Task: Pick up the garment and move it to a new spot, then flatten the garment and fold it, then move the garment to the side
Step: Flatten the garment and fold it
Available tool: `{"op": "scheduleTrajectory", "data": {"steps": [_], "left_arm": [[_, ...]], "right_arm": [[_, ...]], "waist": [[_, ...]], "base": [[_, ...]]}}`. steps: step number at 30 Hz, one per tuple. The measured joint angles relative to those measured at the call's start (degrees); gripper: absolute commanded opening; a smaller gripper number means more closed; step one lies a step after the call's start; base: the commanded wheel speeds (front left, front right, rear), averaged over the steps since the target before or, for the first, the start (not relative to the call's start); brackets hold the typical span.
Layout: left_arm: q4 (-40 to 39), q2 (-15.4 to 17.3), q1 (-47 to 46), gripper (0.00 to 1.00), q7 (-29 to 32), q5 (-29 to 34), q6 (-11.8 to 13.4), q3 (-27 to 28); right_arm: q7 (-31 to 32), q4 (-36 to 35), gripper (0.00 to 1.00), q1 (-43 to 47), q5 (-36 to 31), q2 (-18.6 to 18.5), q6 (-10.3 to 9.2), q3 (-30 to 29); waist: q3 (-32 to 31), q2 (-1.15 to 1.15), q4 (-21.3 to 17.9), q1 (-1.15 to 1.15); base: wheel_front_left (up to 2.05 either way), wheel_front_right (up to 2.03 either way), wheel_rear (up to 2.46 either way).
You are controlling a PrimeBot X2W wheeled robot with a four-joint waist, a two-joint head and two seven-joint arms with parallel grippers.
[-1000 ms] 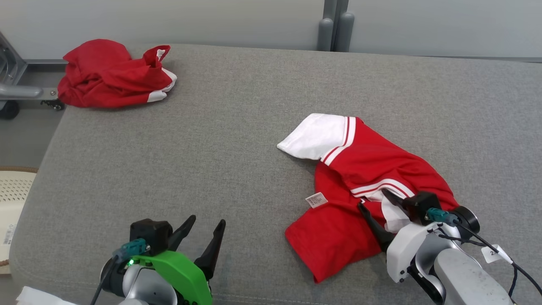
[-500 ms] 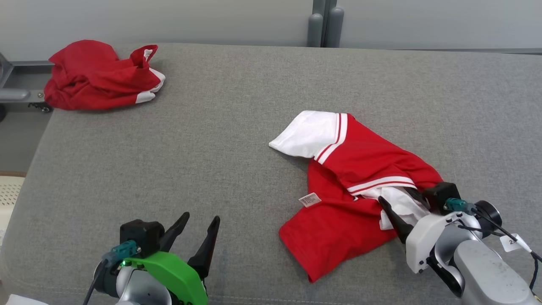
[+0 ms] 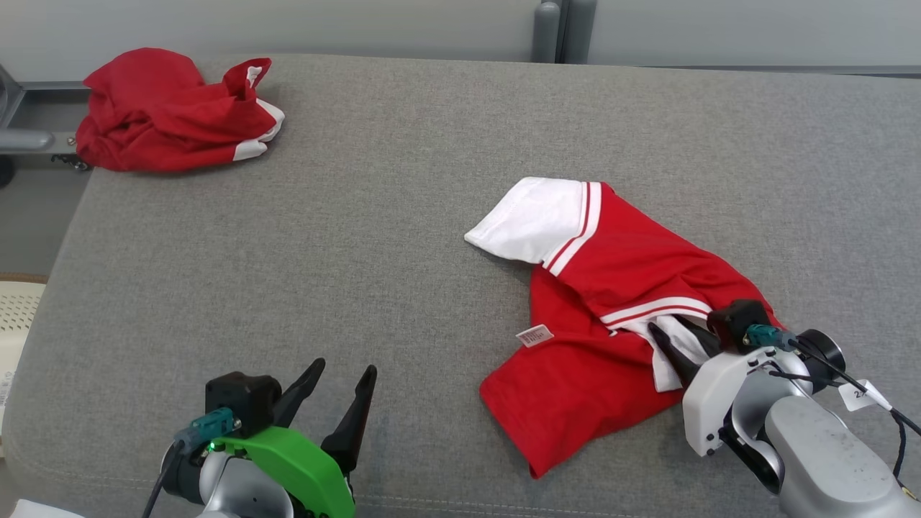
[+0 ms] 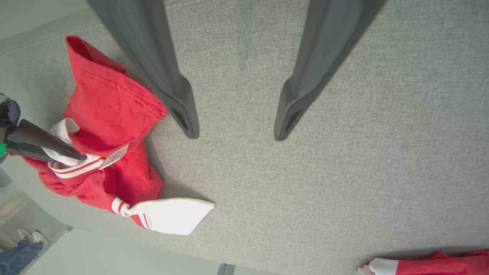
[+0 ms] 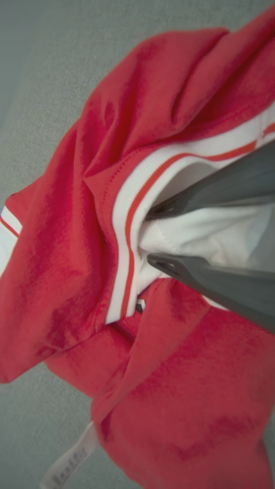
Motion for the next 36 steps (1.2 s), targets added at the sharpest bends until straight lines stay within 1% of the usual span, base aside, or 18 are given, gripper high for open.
{"op": "scheduleTrajectory", "data": {"steps": [1,3,8,13,20,22,26,30,36], "left_arm": [[0.0,0.0,0.0,1.00,0.0,0.0,0.0,0.0],[0.0,0.0,0.0,1.00,0.0,0.0,0.0,0.2],[0.0,0.3,0.6,1.00,0.0,-0.1,0.0,1.4],[-0.1,0.4,1.3,1.00,0.0,-0.5,0.0,1.7],[-1.1,0.6,2.6,1.00,0.0,-0.5,0.0,2.3],[-1.3,0.6,2.9,1.00,0.3,-0.5,0.5,2.6],[-2.0,1.1,3.3,1.00,0.4,-0.5,0.5,3.1],[-2.7,1.4,3.4,1.00,0.4,-0.5,0.5,3.2],[-3.0,1.3,3.4,1.00,0.5,-0.5,0.5,3.0]], "right_arm": [[0.2,0.1,0.27,0.0,0.0,0.0,0.00,0.2],[0.2,0.3,0.01,0.0,0.1,0.0,0.00,0.6],[0.7,0.2,0.00,0.0,0.7,0.0,0.00,2.9],[0.7,-0.7,0.00,0.0,2.9,-0.3,0.00,2.9],[-0.4,-4.5,0.00,1.2,4.3,-3.2,0.00,3.4],[-0.7,-6.0,0.00,2.4,5.5,-3.8,0.00,3.5],[-1.3,-8.0,0.00,4.4,7.3,-5.7,0.00,1.4],[-2.2,-9.5,0.00,5.5,9.6,-7.2,0.00,-2.2],[-3.9,-11.1,0.00,7.4,14.7,-7.3,-0.01,-6.8]], "waist": [[0.0,0.00,0.1,0.00],[0.0,0.00,0.2,0.00],[-0.4,0.00,-0.4,0.00],[-0.7,0.00,-1.5,0.00],[-0.7,0.00,-4.1,0.00],[-0.6,0.00,-5.1,0.00],[-0.3,0.00,-7.2,0.00],[0.3,0.00,-9.5,0.00],[1.5,0.00,-12.9,0.00]], "base": [[0.00,0.00,0.00],[0.00,0.00,0.00],[0.00,0.00,0.00],[0.00,0.00,0.00],[0.00,0.00,0.00],[0.00,0.00,0.00],[0.00,0.00,0.00],[0.00,0.00,0.00],[0.00,0.00,0.00]]}}
